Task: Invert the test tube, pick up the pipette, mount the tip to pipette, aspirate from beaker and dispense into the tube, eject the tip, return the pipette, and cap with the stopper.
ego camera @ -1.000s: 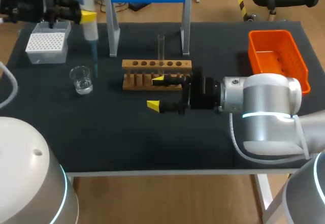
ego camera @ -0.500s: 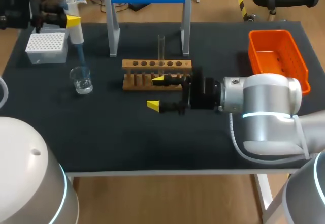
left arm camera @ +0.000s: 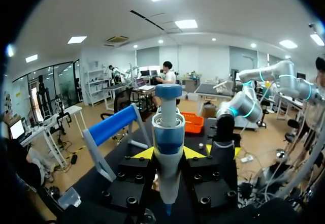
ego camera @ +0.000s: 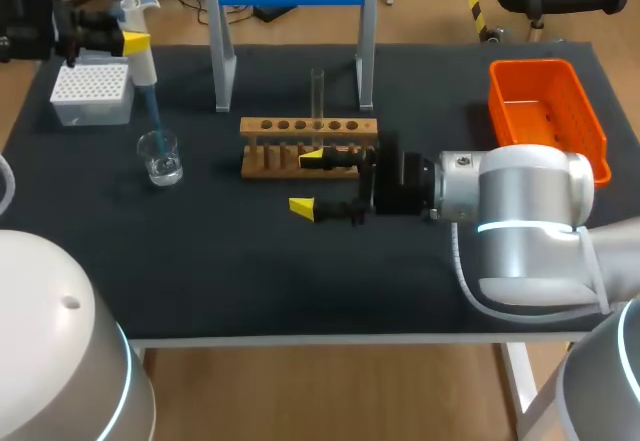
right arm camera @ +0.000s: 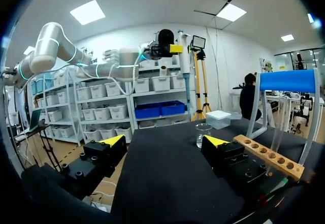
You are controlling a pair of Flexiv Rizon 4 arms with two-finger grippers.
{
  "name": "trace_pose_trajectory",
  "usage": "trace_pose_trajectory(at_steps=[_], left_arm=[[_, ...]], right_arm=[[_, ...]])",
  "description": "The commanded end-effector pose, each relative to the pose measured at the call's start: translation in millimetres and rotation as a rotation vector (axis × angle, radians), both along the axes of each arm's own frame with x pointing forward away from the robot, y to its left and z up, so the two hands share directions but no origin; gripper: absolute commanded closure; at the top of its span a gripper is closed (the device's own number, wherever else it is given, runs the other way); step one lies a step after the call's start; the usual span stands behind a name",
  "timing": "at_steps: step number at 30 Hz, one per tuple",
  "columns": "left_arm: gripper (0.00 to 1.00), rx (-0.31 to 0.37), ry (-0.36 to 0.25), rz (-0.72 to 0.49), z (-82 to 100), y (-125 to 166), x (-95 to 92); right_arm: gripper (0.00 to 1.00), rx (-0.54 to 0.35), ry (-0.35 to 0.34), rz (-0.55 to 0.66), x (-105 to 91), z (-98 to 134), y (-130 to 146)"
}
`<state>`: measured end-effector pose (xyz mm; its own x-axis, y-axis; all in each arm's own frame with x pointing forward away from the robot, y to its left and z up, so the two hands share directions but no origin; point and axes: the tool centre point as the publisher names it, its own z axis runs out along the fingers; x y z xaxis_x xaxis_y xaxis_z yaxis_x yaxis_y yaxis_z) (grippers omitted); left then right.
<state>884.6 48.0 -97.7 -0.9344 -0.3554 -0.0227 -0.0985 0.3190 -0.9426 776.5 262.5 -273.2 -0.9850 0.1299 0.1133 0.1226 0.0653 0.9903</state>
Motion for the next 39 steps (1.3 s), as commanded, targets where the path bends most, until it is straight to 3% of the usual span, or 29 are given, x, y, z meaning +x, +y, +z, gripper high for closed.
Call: trace_pose_trajectory(at_steps=[1, 28, 39], left_arm=[[1.00, 0.000, 0.000, -0.004, 0.1, 0.7, 2.4], [1.00, 0.000, 0.000, -0.004, 0.1, 0.7, 2.4], [1.00, 0.000, 0.000, -0.004, 0.1, 0.7, 2.4]], right_arm=[[0.00, 0.000, 0.000, 0.005, -0.3, 0.6, -2.7], [0.00, 0.000, 0.000, 0.005, -0.3, 0.6, -2.7], [0.00, -0.037, -0.042, 0.005, -1.1, -0.7, 38.3]])
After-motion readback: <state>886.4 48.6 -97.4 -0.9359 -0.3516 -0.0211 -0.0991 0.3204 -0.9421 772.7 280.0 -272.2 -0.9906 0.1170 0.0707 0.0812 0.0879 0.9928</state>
